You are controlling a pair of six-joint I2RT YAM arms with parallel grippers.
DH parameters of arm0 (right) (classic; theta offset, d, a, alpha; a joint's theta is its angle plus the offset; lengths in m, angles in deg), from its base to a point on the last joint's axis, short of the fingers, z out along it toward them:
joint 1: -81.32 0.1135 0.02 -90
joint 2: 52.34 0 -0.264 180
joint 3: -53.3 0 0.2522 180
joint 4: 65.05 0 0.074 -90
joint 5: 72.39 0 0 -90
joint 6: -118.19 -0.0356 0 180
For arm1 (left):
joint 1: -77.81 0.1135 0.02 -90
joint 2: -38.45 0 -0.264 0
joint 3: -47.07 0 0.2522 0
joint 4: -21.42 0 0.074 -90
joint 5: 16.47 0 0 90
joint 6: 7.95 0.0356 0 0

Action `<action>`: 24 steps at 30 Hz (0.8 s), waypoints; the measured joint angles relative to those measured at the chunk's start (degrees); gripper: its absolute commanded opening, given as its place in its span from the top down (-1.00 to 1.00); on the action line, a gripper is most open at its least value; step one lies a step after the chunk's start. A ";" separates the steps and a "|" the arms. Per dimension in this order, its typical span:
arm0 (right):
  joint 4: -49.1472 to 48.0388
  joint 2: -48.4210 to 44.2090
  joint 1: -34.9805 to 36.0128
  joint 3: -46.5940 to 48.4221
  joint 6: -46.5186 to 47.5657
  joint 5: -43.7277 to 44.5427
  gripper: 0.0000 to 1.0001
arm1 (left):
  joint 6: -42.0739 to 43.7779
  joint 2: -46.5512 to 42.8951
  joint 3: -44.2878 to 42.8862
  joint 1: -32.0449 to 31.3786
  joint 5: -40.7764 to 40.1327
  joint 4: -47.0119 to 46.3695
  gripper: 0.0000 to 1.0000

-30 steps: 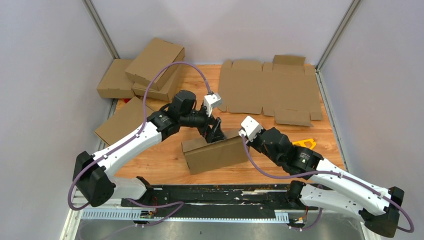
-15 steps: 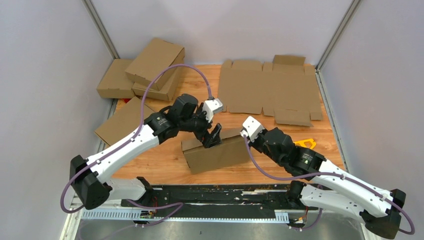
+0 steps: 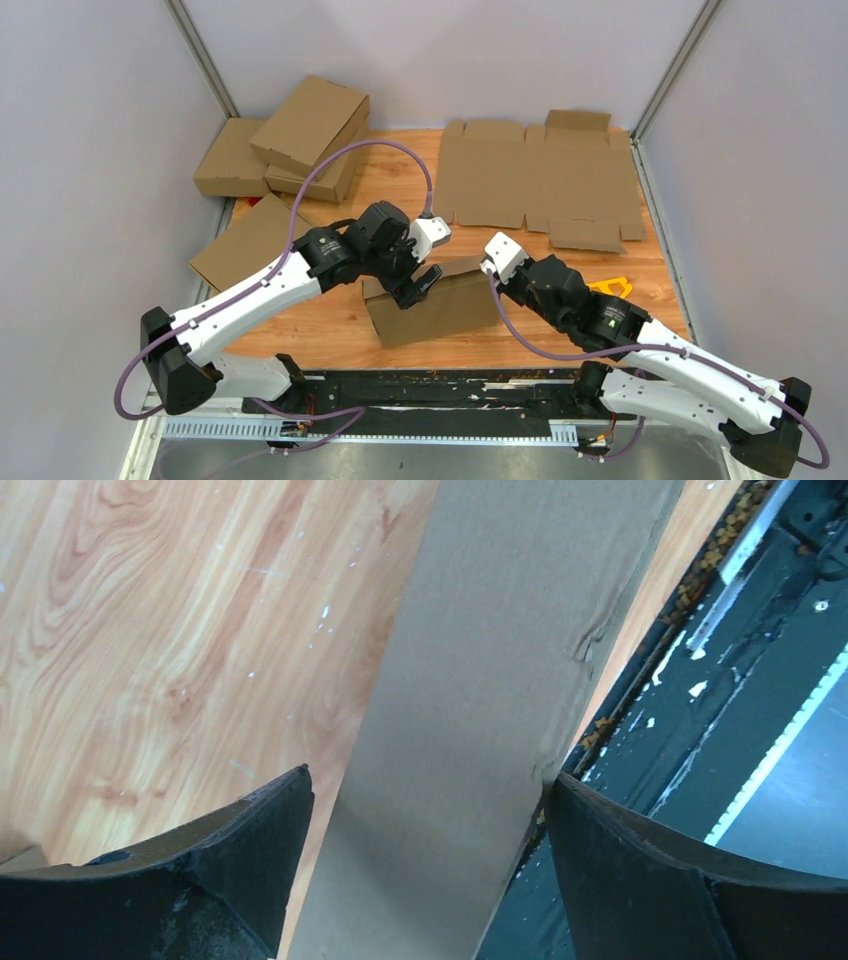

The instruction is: Fold the paper box

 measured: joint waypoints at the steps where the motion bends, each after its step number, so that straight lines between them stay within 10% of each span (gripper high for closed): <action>1: 0.00 0.07 0.00 0.00 -0.22 -0.02 1.00 | 0.00 -0.44 0.00 -0.13 -0.79 0.44 -0.56; 24: 6.93 5.22 -0.85 6.03 -15.54 0.70 1.00 | -1.68 1.25 -0.44 -13.77 -20.24 1.25 -0.39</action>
